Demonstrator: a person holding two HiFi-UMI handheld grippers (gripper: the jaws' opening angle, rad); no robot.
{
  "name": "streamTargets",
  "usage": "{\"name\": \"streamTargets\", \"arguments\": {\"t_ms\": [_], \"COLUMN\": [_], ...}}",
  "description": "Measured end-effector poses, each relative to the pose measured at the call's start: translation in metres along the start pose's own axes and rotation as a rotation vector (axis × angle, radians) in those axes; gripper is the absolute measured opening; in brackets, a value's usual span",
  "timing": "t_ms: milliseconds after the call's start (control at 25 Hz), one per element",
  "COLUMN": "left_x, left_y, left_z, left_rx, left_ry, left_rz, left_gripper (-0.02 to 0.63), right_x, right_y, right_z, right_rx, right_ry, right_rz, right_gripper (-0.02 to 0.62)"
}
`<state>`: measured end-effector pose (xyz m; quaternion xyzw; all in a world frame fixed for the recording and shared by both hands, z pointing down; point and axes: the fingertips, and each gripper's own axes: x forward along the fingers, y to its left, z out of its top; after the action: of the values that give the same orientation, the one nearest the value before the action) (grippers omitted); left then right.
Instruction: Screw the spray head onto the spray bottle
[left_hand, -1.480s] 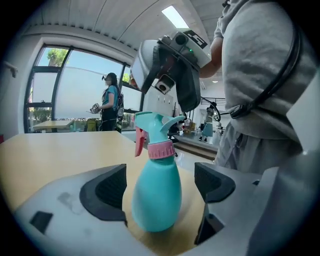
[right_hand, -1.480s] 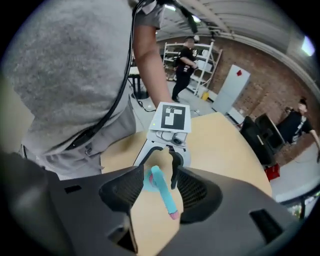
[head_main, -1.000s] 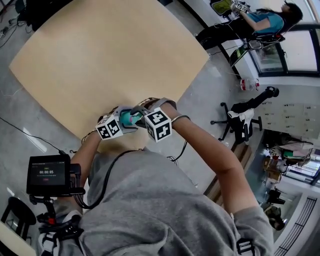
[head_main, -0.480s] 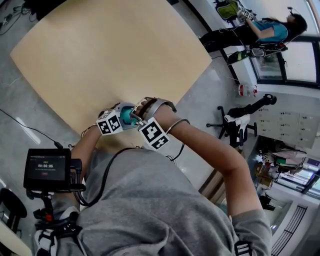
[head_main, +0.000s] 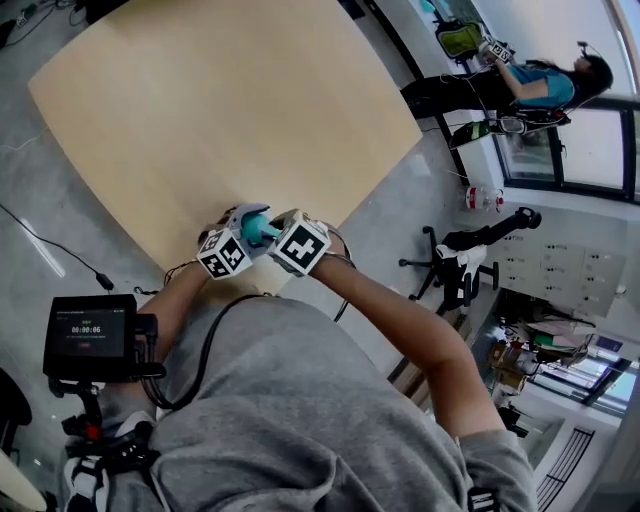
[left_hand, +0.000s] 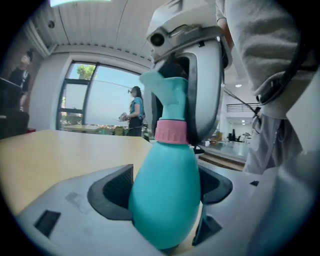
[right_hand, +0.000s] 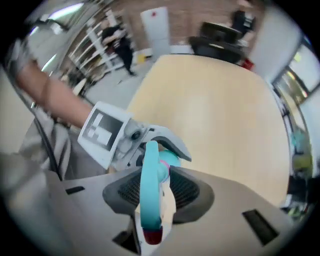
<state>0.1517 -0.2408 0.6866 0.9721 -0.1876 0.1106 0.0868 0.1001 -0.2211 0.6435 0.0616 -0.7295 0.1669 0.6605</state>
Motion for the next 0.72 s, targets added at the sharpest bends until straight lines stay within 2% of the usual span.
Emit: {"name": "streamTargets", "arguments": {"t_ms": [80, 160, 240, 320, 400, 520, 560, 640, 720], "left_x": [0.000, -0.002, -0.004, -0.005, -0.004, -0.001, -0.001, 0.001, 0.003], "left_y": [0.011, 0.021, 0.027, 0.027, 0.025, 0.022, 0.021, 0.018, 0.014], "left_z": [0.003, 0.004, 0.002, -0.001, -0.004, -0.003, -0.003, -0.003, -0.003], "left_rx": [-0.028, -0.067, -0.090, -0.100, -0.108, -0.092, -0.084, -0.067, -0.047], "left_ry": [-0.009, -0.010, 0.000, 0.007, 0.000, -0.011, -0.013, -0.014, -0.010], "left_rz": [0.135, 0.267, 0.350, 0.370, 0.351, 0.286, 0.257, 0.185, 0.099], "left_gripper": [0.362, 0.362, 0.362, 0.362, 0.362, 0.362, 0.362, 0.362, 0.362], "right_x": [-0.005, -0.008, -0.008, -0.006, -0.004, -0.010, -0.017, -0.042, -0.073], "right_y": [-0.009, -0.015, -0.017, -0.016, -0.012, -0.002, -0.001, -0.004, -0.005], "right_z": [0.005, 0.009, 0.011, 0.012, 0.013, 0.013, 0.013, 0.015, 0.025], "right_rx": [0.233, 0.387, 0.488, 0.529, 0.488, 0.369, 0.325, 0.214, 0.051], "right_ry": [-0.123, -0.237, -0.312, -0.334, -0.325, -0.284, -0.275, -0.281, -0.318], "right_rz": [-0.047, -0.110, -0.136, -0.118, -0.089, -0.008, 0.010, 0.019, 0.032], "right_gripper": [0.130, 0.132, 0.132, 0.132, 0.134, 0.201, 0.206, 0.206, 0.206]}}
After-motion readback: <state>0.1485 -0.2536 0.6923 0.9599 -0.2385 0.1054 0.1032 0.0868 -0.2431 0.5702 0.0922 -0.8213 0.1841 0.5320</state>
